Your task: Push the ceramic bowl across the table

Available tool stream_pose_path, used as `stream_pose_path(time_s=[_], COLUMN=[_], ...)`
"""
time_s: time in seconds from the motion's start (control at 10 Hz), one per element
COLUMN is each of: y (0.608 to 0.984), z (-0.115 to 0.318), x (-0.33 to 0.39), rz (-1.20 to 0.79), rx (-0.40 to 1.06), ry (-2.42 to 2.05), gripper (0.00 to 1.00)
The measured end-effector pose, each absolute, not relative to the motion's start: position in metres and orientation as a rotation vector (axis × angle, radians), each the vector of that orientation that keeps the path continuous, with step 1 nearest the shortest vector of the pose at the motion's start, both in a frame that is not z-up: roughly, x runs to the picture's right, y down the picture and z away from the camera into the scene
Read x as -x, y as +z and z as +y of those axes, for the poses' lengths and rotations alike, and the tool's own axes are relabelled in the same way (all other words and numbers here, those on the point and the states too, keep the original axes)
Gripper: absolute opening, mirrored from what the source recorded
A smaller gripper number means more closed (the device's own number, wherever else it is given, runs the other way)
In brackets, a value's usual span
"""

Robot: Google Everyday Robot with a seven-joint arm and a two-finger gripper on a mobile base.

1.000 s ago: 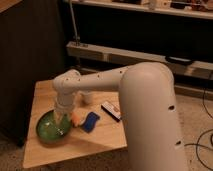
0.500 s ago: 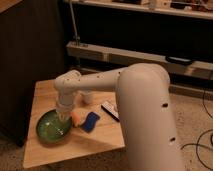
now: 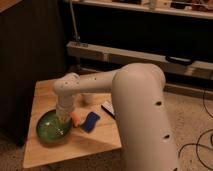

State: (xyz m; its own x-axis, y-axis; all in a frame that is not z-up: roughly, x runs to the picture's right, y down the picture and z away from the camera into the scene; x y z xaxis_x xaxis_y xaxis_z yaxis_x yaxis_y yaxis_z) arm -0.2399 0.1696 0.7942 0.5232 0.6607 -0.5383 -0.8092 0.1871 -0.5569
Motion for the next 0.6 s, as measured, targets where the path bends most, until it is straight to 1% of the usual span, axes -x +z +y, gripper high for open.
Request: stream_pose_path(time_s=[0.4,0.6], y=[0.808,0.813], z=[0.180,0.176], x=[0.239,0.235], rz=[0.187,0.192], rx=[0.910,0.908], ry=[1.036,1.032], gripper=[0.00,0.00])
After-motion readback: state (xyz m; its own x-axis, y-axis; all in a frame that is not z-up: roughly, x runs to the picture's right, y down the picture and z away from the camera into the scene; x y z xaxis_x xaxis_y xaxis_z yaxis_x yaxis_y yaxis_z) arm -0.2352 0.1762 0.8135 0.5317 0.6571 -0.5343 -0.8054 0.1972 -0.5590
